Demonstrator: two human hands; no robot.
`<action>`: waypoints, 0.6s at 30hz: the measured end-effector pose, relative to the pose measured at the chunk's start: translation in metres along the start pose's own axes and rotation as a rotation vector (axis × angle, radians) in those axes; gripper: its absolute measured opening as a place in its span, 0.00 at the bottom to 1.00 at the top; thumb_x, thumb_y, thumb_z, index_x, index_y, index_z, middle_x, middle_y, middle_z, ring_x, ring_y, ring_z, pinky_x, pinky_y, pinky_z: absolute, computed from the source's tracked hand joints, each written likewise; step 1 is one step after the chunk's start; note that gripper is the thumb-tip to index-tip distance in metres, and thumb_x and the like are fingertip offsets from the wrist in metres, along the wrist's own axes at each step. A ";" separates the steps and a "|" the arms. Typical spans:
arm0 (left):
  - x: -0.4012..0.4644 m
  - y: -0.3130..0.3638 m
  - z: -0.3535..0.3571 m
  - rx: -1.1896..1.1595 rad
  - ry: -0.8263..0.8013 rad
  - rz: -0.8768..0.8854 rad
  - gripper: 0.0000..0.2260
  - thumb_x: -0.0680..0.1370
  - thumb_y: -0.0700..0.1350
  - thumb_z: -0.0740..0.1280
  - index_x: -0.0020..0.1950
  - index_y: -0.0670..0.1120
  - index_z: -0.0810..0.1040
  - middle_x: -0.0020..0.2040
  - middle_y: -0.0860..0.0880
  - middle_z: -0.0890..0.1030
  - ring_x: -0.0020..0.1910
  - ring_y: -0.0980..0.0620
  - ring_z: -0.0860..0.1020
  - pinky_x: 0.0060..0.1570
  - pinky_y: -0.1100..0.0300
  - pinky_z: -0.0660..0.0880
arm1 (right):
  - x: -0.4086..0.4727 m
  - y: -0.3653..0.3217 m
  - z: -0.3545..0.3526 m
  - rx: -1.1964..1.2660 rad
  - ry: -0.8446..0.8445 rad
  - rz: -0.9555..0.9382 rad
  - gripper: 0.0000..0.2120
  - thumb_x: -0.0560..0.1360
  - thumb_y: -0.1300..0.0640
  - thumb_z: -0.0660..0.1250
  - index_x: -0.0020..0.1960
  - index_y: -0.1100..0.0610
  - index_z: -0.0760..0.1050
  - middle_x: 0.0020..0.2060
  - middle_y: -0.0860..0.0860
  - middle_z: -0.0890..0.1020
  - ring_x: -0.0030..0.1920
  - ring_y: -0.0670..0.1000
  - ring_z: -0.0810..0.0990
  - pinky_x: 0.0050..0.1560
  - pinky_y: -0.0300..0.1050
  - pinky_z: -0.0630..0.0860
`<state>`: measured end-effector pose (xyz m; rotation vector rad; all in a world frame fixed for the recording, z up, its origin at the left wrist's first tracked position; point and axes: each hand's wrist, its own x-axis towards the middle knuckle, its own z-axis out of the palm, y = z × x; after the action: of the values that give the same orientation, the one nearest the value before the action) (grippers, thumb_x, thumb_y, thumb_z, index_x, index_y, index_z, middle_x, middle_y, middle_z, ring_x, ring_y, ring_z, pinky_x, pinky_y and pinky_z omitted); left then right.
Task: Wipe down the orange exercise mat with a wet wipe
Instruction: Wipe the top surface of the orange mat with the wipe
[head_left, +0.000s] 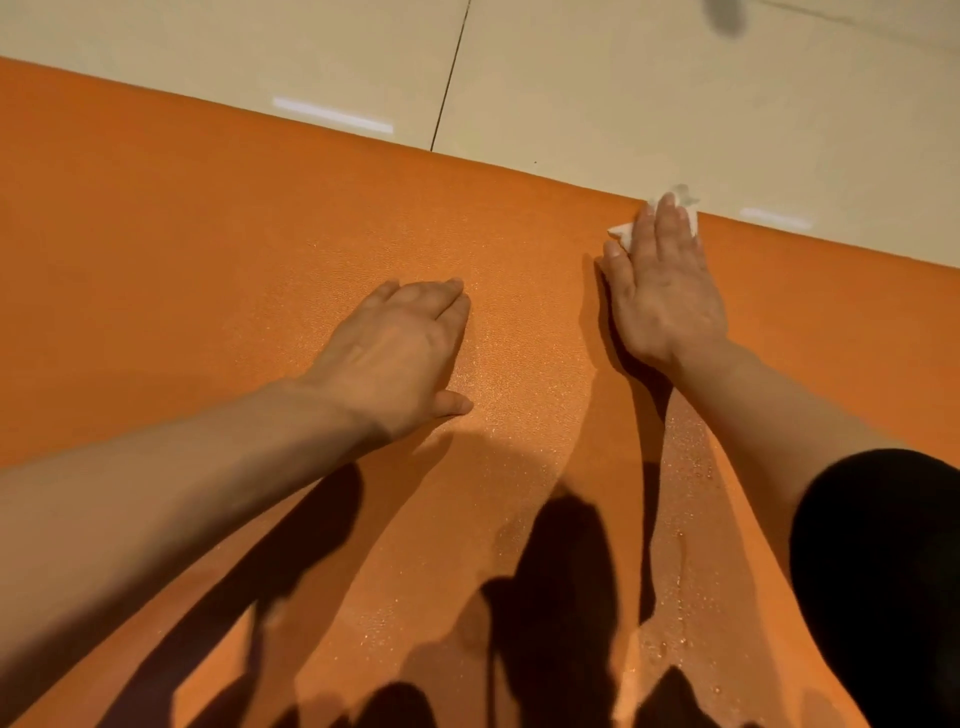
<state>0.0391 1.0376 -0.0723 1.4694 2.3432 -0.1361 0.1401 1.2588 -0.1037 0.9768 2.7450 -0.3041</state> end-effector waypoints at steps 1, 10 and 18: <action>-0.004 -0.003 0.001 0.008 -0.012 -0.007 0.45 0.73 0.65 0.66 0.79 0.45 0.49 0.80 0.47 0.50 0.77 0.50 0.51 0.76 0.54 0.47 | -0.001 -0.010 0.002 0.019 0.001 0.029 0.32 0.82 0.42 0.37 0.79 0.61 0.39 0.78 0.57 0.40 0.78 0.53 0.37 0.77 0.49 0.38; -0.030 -0.016 0.004 0.024 -0.040 -0.091 0.45 0.72 0.66 0.66 0.79 0.45 0.51 0.77 0.47 0.57 0.75 0.49 0.57 0.76 0.52 0.51 | -0.022 -0.131 0.033 0.039 -0.016 -0.369 0.31 0.83 0.43 0.38 0.79 0.60 0.41 0.78 0.57 0.41 0.78 0.53 0.38 0.77 0.50 0.39; -0.040 0.006 0.010 0.019 -0.035 -0.123 0.40 0.76 0.62 0.63 0.79 0.45 0.48 0.80 0.48 0.50 0.77 0.50 0.52 0.75 0.53 0.46 | -0.037 -0.068 0.023 -0.067 -0.040 -0.424 0.32 0.81 0.40 0.36 0.78 0.56 0.34 0.78 0.53 0.36 0.77 0.50 0.35 0.77 0.49 0.39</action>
<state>0.0623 1.0038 -0.0672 1.3206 2.4102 -0.2156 0.1274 1.1793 -0.1079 0.3587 2.8825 -0.2893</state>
